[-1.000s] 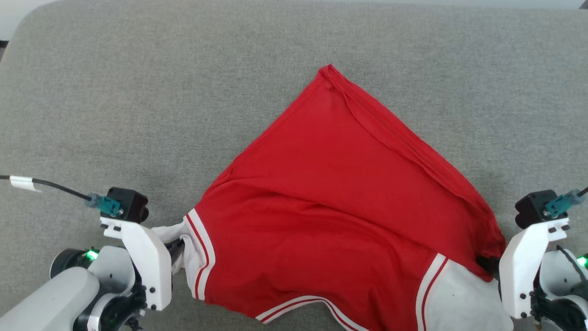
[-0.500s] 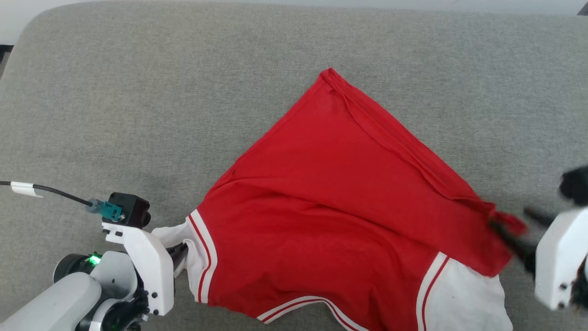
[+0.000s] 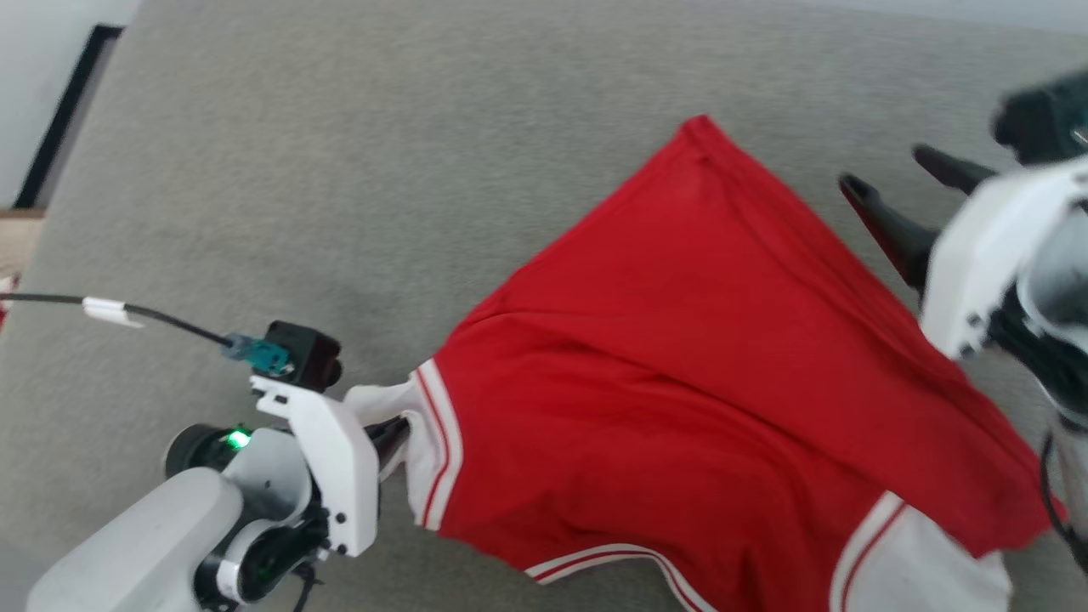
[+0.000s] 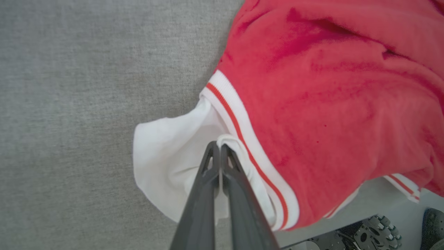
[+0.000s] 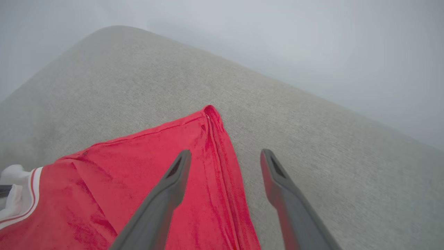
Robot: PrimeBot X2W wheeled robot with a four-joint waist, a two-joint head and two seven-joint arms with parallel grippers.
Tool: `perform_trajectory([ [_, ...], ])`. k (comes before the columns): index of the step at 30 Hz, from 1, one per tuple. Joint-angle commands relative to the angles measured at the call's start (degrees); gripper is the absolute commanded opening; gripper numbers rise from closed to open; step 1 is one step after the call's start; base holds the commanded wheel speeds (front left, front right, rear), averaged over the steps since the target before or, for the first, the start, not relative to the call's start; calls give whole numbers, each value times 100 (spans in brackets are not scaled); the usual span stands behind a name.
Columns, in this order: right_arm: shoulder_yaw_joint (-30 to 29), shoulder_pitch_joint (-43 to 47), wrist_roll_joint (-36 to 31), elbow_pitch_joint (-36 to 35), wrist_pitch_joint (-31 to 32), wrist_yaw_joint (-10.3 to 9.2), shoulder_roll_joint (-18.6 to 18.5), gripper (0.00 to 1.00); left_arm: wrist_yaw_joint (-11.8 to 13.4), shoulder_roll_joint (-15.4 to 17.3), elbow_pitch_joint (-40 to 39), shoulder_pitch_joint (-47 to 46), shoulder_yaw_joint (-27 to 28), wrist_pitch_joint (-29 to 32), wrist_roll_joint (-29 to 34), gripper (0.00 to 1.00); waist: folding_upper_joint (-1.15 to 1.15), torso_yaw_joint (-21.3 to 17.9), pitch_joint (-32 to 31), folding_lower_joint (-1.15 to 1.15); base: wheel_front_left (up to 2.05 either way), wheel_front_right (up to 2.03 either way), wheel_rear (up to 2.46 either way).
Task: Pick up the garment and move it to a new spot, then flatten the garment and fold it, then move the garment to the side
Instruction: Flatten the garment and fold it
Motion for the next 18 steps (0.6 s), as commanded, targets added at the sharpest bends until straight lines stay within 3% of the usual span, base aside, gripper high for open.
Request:
perform_trajectory([
  [1, 161, -317, 21, 423, -184, 0, -11, 100, -74, -90, 65, -126, -31, -4, 47, 0, 0, 254, 87, 0, 0, 0, 0],
  [11, 1060, -1844, -26, 3316, -622, 0, -237, 100, -512, -676, 508, -616, -306, 57, 239, 0, 0, 1065, 307, 0, 0, 0, 0],
  [18, 1552, -2287, 110, 4610, -505, 0, -319, 100, -790, -1048, 846, -868, -456, 64, 314, 0, 0, 1420, 420, 0, 0, 0, 0],
])
